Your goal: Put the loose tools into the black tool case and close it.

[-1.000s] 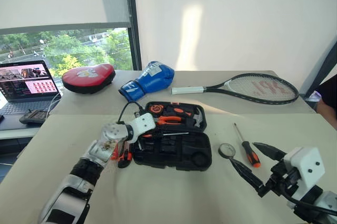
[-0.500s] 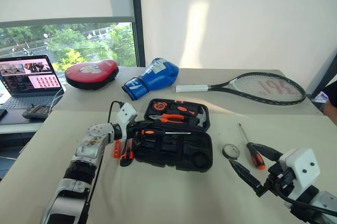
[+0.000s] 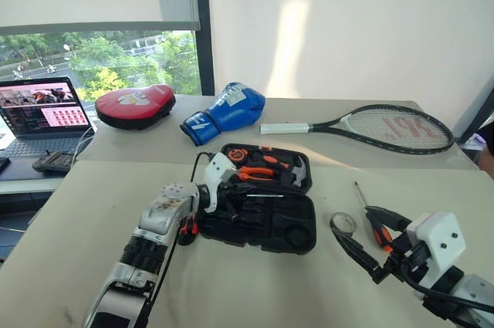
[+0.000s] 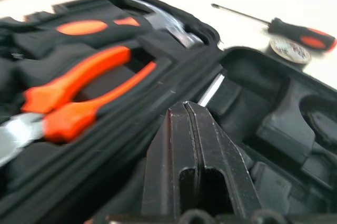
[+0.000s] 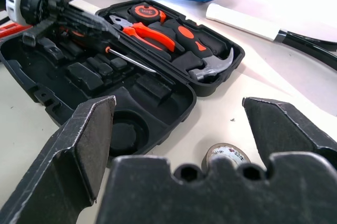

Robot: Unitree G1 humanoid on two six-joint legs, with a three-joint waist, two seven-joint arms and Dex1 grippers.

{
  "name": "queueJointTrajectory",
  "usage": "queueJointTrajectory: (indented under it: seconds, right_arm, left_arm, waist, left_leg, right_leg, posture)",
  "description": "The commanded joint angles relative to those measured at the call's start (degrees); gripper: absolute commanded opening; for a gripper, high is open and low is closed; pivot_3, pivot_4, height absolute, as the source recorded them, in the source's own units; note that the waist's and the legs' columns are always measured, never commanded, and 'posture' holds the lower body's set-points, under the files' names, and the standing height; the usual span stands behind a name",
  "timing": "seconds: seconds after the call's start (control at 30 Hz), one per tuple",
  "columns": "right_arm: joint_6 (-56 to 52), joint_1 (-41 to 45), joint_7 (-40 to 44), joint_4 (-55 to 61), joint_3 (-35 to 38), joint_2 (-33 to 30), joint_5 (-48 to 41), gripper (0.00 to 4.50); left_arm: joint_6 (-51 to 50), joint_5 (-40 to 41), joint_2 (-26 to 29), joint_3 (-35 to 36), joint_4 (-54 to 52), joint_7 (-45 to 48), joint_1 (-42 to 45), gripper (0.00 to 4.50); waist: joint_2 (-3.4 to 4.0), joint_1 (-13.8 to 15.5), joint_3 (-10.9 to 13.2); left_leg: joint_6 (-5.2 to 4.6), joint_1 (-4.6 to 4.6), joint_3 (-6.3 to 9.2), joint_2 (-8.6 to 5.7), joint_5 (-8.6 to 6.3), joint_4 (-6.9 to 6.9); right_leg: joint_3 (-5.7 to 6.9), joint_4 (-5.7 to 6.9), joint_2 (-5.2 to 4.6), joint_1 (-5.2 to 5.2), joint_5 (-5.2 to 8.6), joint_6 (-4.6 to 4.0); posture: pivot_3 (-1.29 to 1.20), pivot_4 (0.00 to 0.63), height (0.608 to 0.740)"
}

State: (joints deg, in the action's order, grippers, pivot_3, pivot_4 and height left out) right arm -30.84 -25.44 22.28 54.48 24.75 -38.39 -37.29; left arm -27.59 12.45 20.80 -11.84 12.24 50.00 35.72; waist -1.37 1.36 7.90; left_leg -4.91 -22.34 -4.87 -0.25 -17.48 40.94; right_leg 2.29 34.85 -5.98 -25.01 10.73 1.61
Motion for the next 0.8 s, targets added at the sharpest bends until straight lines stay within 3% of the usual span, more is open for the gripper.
queueJointTrajectory:
  seconds: [0.03,0.37,0.57,0.67,0.8]
  right_arm:
    - [-0.4,-0.2,-0.7,2.1,0.7,0.7,-0.2,4.50]
    - [-0.5,0.6,-0.2,1.3,-0.1,1.1,0.5,4.50]
    - [-0.5,1.3,0.2,0.8,-0.4,1.0,0.8,4.50]
    - [-0.5,1.6,0.3,0.6,-0.4,0.9,0.7,4.50]
    - [-0.5,2.1,0.5,0.3,-0.7,0.9,1.0,4.50]
  left_arm:
    - [2.0,-2.9,2.2,-0.9,0.5,0.1,-0.3,0.02]
    - [5.9,-4.4,5.1,0.8,5.2,1.1,-0.2,0.02]
    - [0.0,9.8,-0.7,11.0,0.7,1.6,1.4,0.02]
    - [-2.3,10.9,-1.5,13.1,1.1,-0.8,3.1,0.02]
    - [-1.4,7.9,-1.3,10.9,2.3,-1.8,2.5,0.02]
  waist:
    - [0.00,0.0,0.0]
    - [0.00,-0.6,0.0]
    - [0.00,-0.6,0.0]
    - [-0.02,-0.3,0.0]
    - [-0.02,-0.3,0.0]
  left_leg:
    - [0.00,0.00,0.00,0.01,0.00,0.00]
    - [0.12,0.11,0.00,0.11,0.07,0.02]
    - [0.14,0.04,0.00,0.12,0.09,0.03]
    - [0.13,0.01,0.02,0.09,0.08,0.07]
    - [0.12,0.07,0.01,0.03,0.08,0.05]
  right_leg:
    - [0.00,0.01,0.00,0.00,0.00,0.00]
    - [-0.02,0.09,-0.01,0.00,-0.04,-0.08]
    - [-0.01,0.11,-0.03,-0.06,-0.05,-0.09]
    - [0.01,0.11,-0.06,-0.04,-0.05,-0.07]
    - [0.01,0.09,-0.02,0.04,-0.05,-0.06]
  posture:
    - [0.00,0.150,0.740]
    - [0.00,0.150,0.740]
    - [0.00,0.150,0.740]
    - [0.00,0.150,0.740]
    - [0.00,0.150,0.740]
